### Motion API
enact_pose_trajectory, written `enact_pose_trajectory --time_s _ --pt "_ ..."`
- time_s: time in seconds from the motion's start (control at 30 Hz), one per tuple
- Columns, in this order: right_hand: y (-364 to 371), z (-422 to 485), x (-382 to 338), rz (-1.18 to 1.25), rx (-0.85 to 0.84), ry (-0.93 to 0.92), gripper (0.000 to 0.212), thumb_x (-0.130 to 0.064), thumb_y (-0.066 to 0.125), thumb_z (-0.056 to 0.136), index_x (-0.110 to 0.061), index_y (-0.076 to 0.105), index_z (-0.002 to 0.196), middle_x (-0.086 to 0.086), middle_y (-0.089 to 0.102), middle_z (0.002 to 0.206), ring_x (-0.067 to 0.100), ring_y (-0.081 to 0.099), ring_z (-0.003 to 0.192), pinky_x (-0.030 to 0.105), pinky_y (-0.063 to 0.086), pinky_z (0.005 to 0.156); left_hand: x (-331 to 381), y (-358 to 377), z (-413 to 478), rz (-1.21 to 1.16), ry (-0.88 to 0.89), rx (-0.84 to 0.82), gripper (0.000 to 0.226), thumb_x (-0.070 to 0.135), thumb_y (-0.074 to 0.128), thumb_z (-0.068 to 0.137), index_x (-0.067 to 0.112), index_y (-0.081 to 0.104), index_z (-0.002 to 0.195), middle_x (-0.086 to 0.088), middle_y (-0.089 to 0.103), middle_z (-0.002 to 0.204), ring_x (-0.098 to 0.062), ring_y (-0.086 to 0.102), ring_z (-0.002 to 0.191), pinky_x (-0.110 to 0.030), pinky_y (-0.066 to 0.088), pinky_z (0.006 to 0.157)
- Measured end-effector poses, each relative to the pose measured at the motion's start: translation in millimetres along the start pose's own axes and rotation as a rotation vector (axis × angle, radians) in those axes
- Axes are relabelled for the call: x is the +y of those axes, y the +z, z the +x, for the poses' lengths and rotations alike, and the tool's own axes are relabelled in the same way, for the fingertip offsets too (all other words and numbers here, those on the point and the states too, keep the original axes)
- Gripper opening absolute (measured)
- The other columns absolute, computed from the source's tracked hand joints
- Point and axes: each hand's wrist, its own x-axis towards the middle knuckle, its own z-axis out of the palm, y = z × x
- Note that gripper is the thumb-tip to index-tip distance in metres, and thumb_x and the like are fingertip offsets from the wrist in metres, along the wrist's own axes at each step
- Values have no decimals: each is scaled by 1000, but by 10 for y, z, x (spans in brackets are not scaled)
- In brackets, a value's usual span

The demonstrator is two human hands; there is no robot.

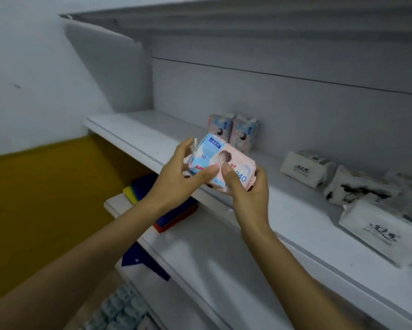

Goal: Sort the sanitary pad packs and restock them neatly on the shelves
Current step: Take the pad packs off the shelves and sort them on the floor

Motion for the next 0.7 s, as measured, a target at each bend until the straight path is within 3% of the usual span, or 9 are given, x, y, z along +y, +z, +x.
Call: enact_pose_trajectory --time_s 0.07,0.13,0.23,0.33,0.4,0.47,0.53,0.6,0.7 --pt "78 -293 105 13 -75 21 37 -28 70 86 -24 52 118 -8 66 110 4 68 92 21 56 73 -48 -108 -322 -84 -83 14 63 39 69 81 19 43 135 1 63 124 -16 65 108 -46 57 87" --pt "136 -531 205 28 -147 109 38 -29 67 88 -22 52 122 -6 67 110 2 68 88 17 54 66 -105 -235 -601 -63 -113 80 55 26 66 87 18 41 135 1 63 122 -15 66 106 -38 59 81" --pt "211 -788 378 40 -277 287 37 -33 65 86 -23 52 120 -9 67 103 -2 69 78 12 51 55 -185 -406 -953 -24 -146 143 58 17 67 87 26 34 134 6 56 123 -14 66 105 -27 59 75" --pt "328 -951 601 0 -405 402 34 -36 62 89 -19 59 118 -7 72 100 11 71 87 18 56 64 -337 -564 -1189 17 -216 177 65 11 69 85 34 27 130 7 49 126 -10 65 101 -23 58 75" --pt "447 -1026 758 -16 -414 446 36 -35 61 91 -15 61 121 0 72 105 17 71 93 20 57 66 -468 -653 -1294 8 -249 209 71 11 71 83 32 26 132 12 46 125 2 63 97 -17 55 74" --pt "592 -1081 938 -50 -404 477 35 -35 60 93 -15 61 122 3 72 106 19 71 92 22 57 65 -642 -756 -1370 104 -281 298 73 18 76 80 24 32 137 13 43 121 7 58 95 -8 50 70" --pt "770 -1122 1157 -104 -404 525 32 -37 58 94 -17 61 119 4 71 104 18 71 86 23 57 64 -899 -898 -1428 330 -298 382 64 34 79 76 19 48 129 7 44 118 -2 53 96 -5 46 64" --pt "954 -1170 1397 -167 -453 575 32 -41 54 95 -20 58 118 4 71 105 16 71 82 22 55 60 -1238 -1074 -1467 523 -322 355 54 52 73 75 22 59 117 4 50 111 -4 51 93 -8 41 60" --pt "1244 -1253 1805 -263 -559 688 36 -46 48 96 -20 57 118 6 69 107 14 69 84 17 51 56 -1794 -1400 -1487 627 -445 212 48 67 56 81 25 63 105 4 58 100 -5 50 82 -17 36 58"
